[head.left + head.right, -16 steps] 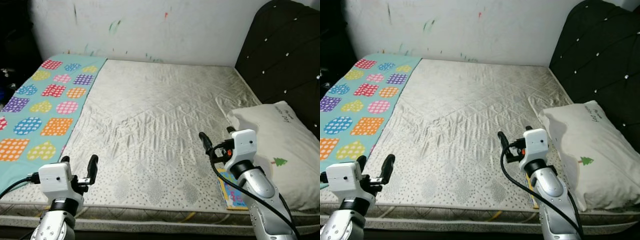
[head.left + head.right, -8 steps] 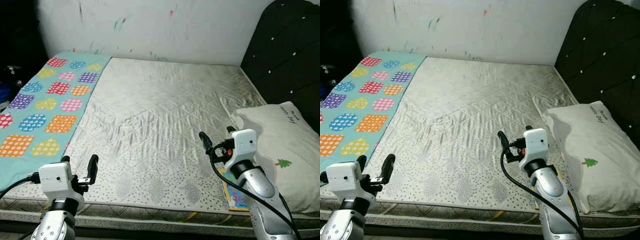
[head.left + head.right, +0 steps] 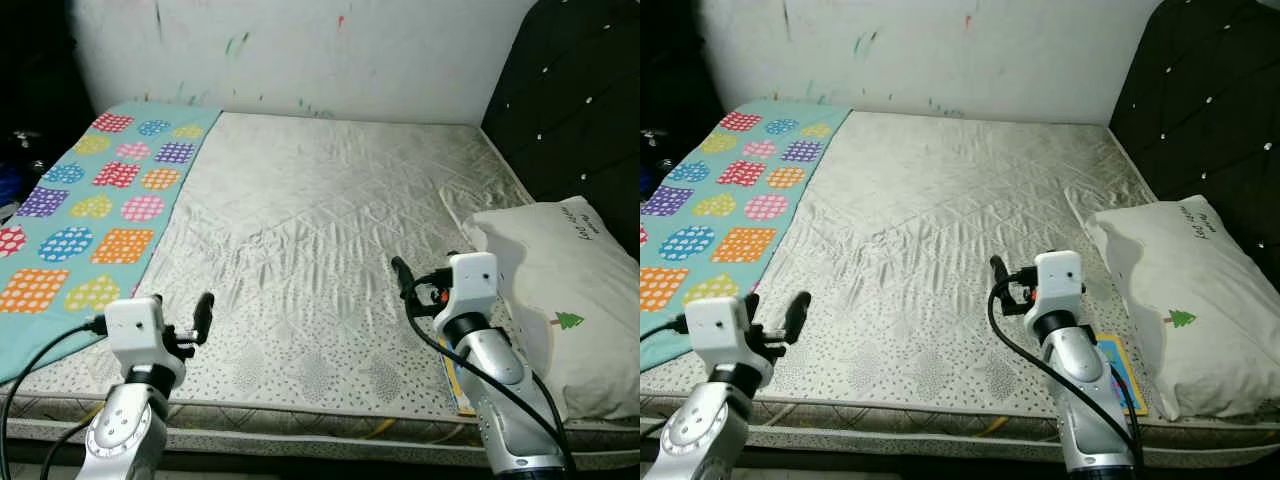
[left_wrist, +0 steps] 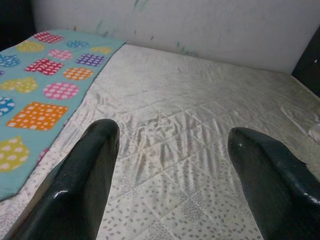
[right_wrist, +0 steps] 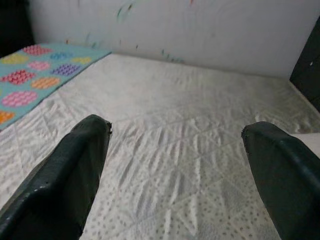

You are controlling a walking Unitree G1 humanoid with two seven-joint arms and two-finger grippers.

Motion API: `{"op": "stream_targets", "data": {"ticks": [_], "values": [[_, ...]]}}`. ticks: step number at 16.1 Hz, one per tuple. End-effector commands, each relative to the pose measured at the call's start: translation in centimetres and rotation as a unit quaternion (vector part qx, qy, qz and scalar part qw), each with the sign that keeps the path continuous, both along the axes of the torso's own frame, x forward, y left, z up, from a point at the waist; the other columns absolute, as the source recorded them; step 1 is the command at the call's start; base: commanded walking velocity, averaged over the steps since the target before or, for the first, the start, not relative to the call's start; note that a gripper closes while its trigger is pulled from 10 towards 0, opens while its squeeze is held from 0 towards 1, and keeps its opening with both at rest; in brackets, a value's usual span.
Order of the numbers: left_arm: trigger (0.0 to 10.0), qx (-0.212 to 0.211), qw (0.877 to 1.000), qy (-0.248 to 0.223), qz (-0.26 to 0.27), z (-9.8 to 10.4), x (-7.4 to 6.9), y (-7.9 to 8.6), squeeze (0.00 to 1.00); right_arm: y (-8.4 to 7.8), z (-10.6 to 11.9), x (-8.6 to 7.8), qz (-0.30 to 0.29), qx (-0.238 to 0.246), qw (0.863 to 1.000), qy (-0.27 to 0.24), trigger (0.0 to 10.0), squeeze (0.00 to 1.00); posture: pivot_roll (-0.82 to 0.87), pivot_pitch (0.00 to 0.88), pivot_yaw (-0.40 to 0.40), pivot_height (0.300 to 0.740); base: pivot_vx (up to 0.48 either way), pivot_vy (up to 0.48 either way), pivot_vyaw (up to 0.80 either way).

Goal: Clean up the room

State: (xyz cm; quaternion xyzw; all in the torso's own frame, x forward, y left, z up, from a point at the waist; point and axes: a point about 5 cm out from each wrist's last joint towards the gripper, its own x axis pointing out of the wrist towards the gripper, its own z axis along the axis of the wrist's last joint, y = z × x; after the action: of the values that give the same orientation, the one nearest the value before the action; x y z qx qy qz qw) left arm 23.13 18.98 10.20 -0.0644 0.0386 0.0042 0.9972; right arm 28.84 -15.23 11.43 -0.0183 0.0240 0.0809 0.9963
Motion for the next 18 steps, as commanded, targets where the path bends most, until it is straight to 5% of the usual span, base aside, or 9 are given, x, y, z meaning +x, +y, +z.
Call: {"op": "stream_targets", "data": {"ticks": [1, 4, 13, 18], "values": [[10.0, -0.016, 1.000, 0.025, 0.003, -1.0, 0.0, 0.0, 0.00, 0.0, -1.2, 0.0, -0.003, -0.013, 0.999, 0.037, 10.0, 0.00, -0.01, 0.000, -0.040, 0.740, 0.000, 0.000, 0.00], [10.0, -0.087, 0.994, 0.053, 0.025, -2.6, -0.2, 0.9, 0.00, -0.2, -2.4, -0.3, -0.012, 0.003, 0.998, 0.057, 10.0, 0.00, -0.01, 0.000, -0.047, 0.740, 0.000, 0.000, 0.00], [10.0, -0.084, 0.995, 0.060, 0.005, -2.7, 0.5, 0.6, 0.00, 0.3, -2.4, 0.1, 0.003, -0.011, 0.998, 0.058, 10.0, 0.00, -0.01, 0.000, -0.040, 0.740, 0.000, 0.000, 0.00], [10.0, -0.093, 0.994, 0.062, 0.003, -2.9, 0.4, 0.5, 0.00, 0.3, -2.6, 0.0, 0.004, -0.011, 0.998, 0.061, 10.0, 0.00, -0.01, 0.000, -0.045, 0.740, 0.000, 0.107, -0.53]]}}
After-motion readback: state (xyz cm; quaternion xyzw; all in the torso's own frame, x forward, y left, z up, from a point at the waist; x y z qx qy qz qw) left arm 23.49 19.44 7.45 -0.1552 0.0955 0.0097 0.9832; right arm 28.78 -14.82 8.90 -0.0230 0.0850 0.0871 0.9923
